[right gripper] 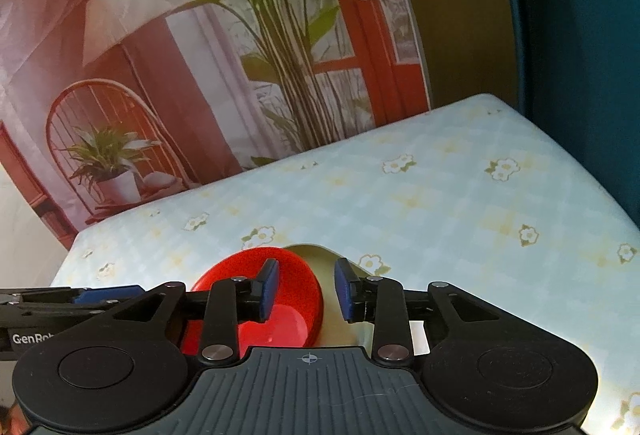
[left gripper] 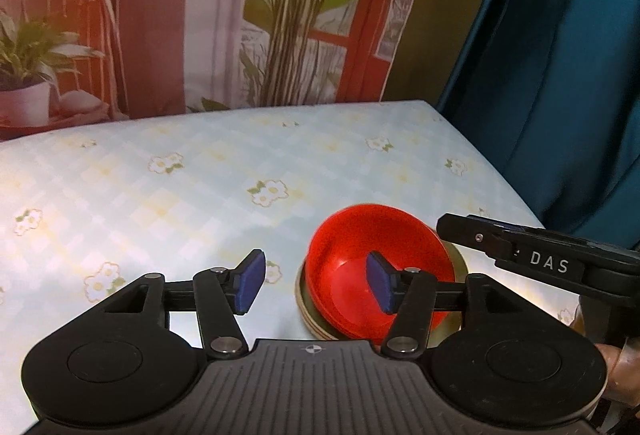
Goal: Organize plates and bowls
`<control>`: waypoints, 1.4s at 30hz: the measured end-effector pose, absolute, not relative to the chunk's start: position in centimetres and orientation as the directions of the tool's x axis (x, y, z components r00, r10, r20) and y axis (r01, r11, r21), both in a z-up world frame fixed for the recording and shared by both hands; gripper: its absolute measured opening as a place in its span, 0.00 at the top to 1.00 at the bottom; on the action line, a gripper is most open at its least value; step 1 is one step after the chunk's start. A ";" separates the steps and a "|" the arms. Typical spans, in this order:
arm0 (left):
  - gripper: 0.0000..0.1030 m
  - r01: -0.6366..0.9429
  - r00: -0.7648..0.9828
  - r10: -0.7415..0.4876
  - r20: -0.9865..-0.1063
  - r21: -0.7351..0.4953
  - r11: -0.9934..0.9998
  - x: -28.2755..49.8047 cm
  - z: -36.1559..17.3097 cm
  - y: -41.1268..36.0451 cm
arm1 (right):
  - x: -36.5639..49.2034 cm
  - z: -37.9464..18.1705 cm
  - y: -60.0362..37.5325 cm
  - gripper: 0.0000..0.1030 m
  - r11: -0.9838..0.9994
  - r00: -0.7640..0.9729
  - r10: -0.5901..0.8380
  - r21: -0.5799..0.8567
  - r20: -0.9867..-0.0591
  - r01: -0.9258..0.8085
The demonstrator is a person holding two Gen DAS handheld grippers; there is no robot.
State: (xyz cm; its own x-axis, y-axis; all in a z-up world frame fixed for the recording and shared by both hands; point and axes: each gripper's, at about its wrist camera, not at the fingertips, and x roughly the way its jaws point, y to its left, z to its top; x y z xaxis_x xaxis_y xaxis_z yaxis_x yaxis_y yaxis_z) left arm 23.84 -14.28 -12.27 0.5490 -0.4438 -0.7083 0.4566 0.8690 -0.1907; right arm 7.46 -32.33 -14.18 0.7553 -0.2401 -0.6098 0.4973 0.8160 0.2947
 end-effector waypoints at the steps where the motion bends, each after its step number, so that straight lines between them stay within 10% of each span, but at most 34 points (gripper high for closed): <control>1: 0.41 0.453 0.557 -0.441 -0.704 -0.188 0.872 23.7 -12.1 -14.0 | 7.4 -13.9 -32.1 0.70 0.819 0.757 -0.242 0.290 -0.607 0.494; 18: 0.28 0.363 0.667 -0.376 -0.643 -0.161 0.918 20.6 -8.8 -8.2 | 7.0 -10.0 -28.4 0.56 0.863 0.790 -0.258 0.235 -0.557 0.448; 42: 0.00 0.207 0.845 -0.208 -0.493 -0.056 0.977 13.2 -1.8 -1.8 | 5.8 -4.3 -21.3 0.00 0.912 0.847 -0.271 0.158 -0.457 0.377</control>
State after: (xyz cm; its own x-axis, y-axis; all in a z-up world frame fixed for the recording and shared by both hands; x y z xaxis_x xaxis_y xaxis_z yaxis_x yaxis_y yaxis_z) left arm 13.22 -1.76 -1.76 0.8449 -0.2076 -0.4931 0.2072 0.9767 -0.0562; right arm 5.78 -21.33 -4.28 0.8470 -0.2707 -0.4575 0.3772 0.9125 0.1585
